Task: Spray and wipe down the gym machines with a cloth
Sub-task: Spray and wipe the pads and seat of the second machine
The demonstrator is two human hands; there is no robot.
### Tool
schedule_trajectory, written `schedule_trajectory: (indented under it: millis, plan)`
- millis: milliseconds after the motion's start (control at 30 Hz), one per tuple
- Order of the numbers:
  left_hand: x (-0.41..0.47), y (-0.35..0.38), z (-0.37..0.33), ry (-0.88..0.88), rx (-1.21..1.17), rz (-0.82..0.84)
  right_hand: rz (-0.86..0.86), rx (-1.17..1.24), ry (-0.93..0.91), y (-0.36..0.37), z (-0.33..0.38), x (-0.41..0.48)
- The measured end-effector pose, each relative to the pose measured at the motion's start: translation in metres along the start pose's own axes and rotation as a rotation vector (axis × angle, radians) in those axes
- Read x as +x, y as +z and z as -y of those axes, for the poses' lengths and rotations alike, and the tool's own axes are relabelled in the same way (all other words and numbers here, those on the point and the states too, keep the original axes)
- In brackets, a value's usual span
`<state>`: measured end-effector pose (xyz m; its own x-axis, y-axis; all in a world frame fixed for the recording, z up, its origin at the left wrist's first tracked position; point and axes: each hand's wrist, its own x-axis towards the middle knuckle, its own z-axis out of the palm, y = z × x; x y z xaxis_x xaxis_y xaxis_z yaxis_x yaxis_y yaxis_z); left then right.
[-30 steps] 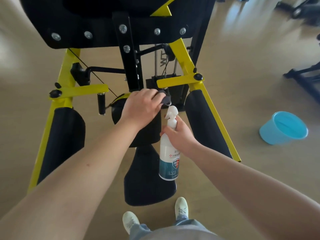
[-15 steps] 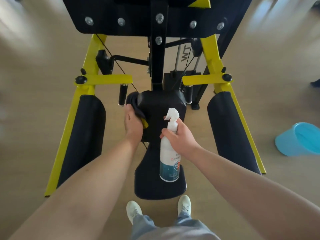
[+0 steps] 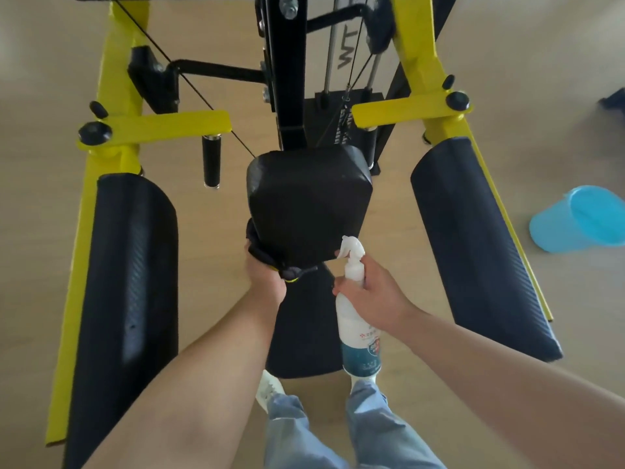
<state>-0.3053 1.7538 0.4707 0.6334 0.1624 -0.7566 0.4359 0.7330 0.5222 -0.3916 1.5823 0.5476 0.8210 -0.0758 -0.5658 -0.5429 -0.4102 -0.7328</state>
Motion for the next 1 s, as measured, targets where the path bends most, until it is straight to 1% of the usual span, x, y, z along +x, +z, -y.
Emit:
schedule_trajectory:
  millis: [33,100,167,267,300,367,400,433,467,500,533,567,600,633,700,767,867,1000]
  plan:
    - [0.0,0.002,0.002,-0.006,-0.054,-0.002,-0.004,0.001,-0.001,-0.001,0.0,0.001]
    - [-0.003,0.0,0.015,-0.049,-0.149,0.055,-0.007,0.001,-0.006,-0.002,0.0,0.001]
    - [-0.013,0.006,0.026,-0.129,-0.22,-0.033,-0.009,0.002,-0.009,-0.003,0.0,-0.001]
    - [-0.025,0.018,0.042,-0.142,-0.424,-0.145,-0.007,-0.005,-0.006,-0.005,0.001,-0.005]
    - [-0.031,0.023,0.043,-0.16,-0.415,-0.171,-0.009,-0.005,-0.005,-0.007,0.001,-0.006]
    - [-0.037,0.033,0.051,-0.26,-0.159,-0.265,-0.019,0.011,-0.004,-0.011,-0.002,-0.009]
    - [-0.043,0.042,0.058,-0.335,-0.03,-0.257,-0.024,0.023,-0.003,-0.015,-0.003,-0.011]
    - [-0.046,0.054,0.063,-0.386,0.125,-0.214,-0.034,0.034,-0.002,-0.019,-0.005,-0.012]
    - [-0.05,0.063,0.066,-0.45,0.097,-0.251,-0.049,0.048,0.0,-0.023,-0.006,-0.014]
    - [-0.049,0.066,0.072,-0.468,-0.045,-0.312,-0.068,0.059,0.004,-0.027,-0.009,-0.015]
    - [-0.054,0.067,0.072,-0.463,-0.194,-0.302,-0.083,0.066,0.008,-0.031,-0.011,-0.016]
    - [-0.063,0.074,0.068,-0.476,-0.315,-0.231,-0.092,0.063,0.015,-0.036,-0.013,-0.018]
    - [-0.06,0.078,0.069,-0.504,-0.453,-0.232,-0.099,0.057,0.024,-0.04,-0.014,-0.02]
    - [-0.062,0.079,0.067,-0.493,-0.494,-0.218,-0.108,0.053,0.029,-0.045,-0.015,-0.022]
    - [-0.067,0.078,0.06,-0.482,-0.489,-0.177,-0.124,0.06,0.027,-0.053,-0.015,-0.026]
    - [-0.076,0.074,0.049,-0.446,-0.443,-0.108,-0.136,0.07,0.016,-0.059,-0.014,-0.03]
    - [-0.095,0.081,0.025,-0.447,-0.354,-0.023,-0.144,0.075,0.006,-0.062,-0.011,-0.033]
    - [-0.125,0.094,-0.004,-0.401,-0.329,0.02,-0.118,0.04,-0.016,-0.061,-0.002,-0.034]
